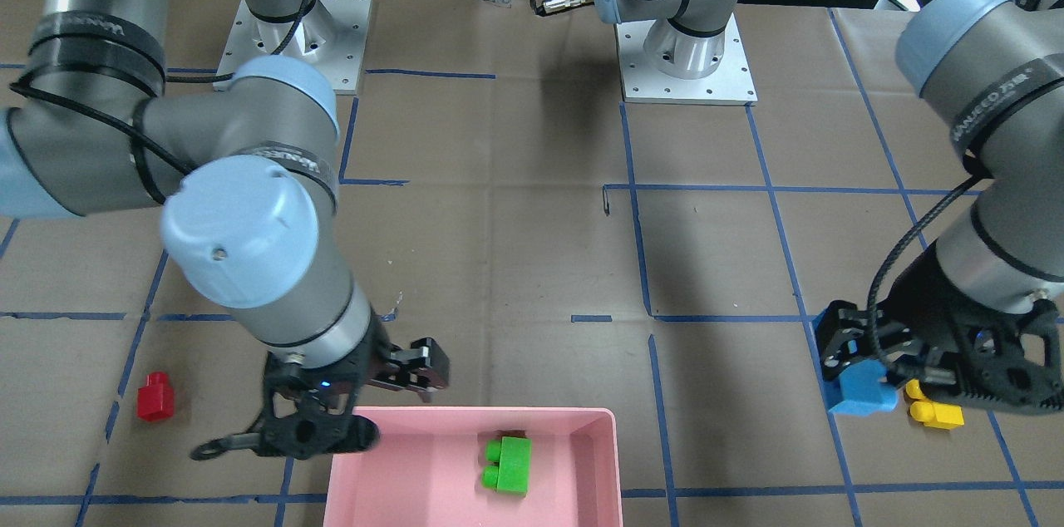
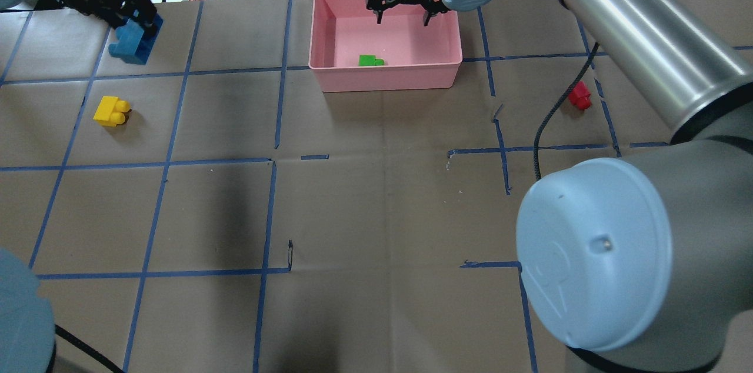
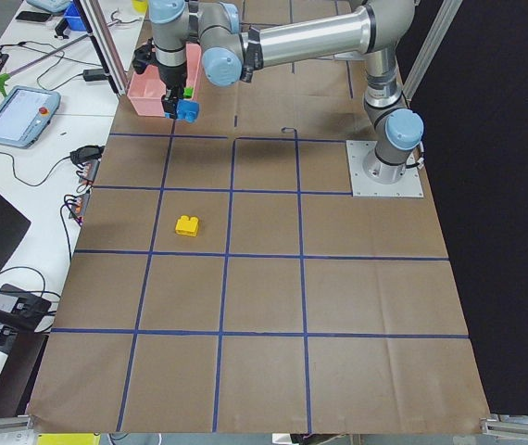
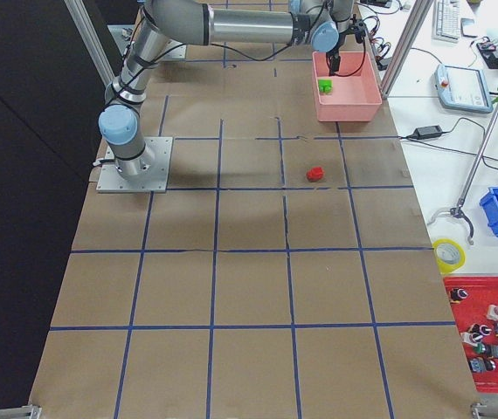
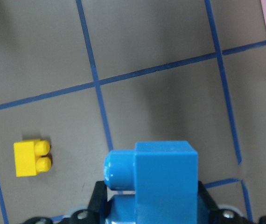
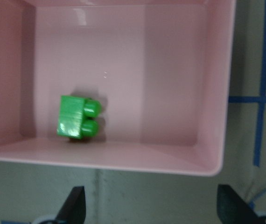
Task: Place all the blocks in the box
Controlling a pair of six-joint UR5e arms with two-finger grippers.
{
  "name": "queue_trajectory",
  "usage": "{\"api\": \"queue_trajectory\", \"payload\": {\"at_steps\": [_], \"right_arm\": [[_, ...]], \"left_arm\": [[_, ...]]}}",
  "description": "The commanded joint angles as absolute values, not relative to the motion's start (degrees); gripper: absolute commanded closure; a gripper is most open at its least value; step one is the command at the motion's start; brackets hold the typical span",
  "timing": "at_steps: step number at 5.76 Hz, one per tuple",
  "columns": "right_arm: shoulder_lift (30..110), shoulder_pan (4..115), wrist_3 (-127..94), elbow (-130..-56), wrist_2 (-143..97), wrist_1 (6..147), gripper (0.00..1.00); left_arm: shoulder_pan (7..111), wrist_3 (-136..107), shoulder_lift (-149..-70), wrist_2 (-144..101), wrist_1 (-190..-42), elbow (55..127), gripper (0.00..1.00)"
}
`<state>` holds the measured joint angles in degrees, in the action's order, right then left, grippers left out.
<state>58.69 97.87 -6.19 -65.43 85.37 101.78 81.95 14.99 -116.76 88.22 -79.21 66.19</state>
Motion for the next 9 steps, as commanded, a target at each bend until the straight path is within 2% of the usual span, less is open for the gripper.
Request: {"api": "queue_trajectory", "payload": {"at_steps": [1, 2, 3, 4, 6, 7, 8, 9], "right_arm": [[72.0, 91.4, 4.8, -76.8, 95.3, 98.0, 0.0], [75.9, 85.6, 8.2, -84.8, 94.9, 99.1, 0.01], [76.4, 80.4, 14.5, -91.9, 93.0, 105.3, 0.02], [75.5, 75.3, 21.7, -97.2, 88.4, 118.1, 0.02], [64.1, 72.6, 31.0, -97.1, 80.3, 125.6, 0.02], [61.4, 72.8, 33.9, -96.9, 79.8, 133.8, 0.02], [59.3, 72.7, 34.1, -97.4, 79.7, 136.3, 0.02], [59.4, 72.6, 34.2, -97.2, 79.7, 136.2, 0.02]], "left_arm": [[91.2, -1.2, -126.8, 88.0, -80.9, 53.8, 0.84], [95.6, -7.0, -130.0, 88.2, -80.9, 49.9, 0.84], [98.7, -10.7, -133.2, 88.7, -80.5, 47.8, 0.84], [99.7, -12.8, -136.6, 88.6, -79.3, 46.6, 0.84], [100.8, -12.9, -141.0, 88.9, -75.3, 47.0, 0.83], [100.8, -13.0, -140.9, 89.1, -75.1, 47.0, 0.45], [100.9, -13.0, -140.5, 90.7, -73.8, 47.0, 0.13], [100.9, -13.0, -139.6, 90.6, -73.7, 46.8, 0.01]]}}
